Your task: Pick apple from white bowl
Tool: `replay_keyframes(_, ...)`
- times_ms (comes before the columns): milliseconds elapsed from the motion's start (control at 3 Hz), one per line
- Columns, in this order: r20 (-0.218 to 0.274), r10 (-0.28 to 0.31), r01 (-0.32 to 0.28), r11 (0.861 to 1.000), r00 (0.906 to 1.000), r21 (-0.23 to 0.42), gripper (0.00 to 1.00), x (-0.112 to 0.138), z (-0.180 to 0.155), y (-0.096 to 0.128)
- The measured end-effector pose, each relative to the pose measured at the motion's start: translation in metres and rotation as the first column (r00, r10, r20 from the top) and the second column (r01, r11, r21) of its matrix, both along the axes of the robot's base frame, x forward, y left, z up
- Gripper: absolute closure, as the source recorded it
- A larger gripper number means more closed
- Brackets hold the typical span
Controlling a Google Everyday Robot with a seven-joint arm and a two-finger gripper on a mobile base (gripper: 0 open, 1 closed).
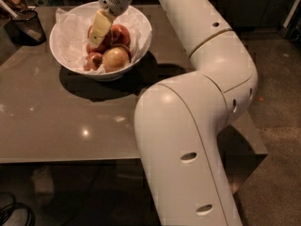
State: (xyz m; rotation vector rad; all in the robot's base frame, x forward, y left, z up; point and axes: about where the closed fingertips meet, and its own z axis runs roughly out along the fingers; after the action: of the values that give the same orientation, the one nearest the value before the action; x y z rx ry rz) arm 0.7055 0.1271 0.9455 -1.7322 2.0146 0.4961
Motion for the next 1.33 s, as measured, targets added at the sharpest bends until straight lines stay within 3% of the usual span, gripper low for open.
replay_keyframes(333,-0.008,-0.002,0.002,1.000,1.0000,-0.004,0.29,0.0025,-0.0043,0.0022)
replay_keyframes(667,-0.011,-0.010,0.010,1.000,0.9999,-0.007,0.47,0.0042,-0.0068,0.0014)
replay_keyframes(1333,-0.011,-0.010,0.010,1.000,0.9999,-0.007,0.94,0.0042,-0.0068,0.0015)
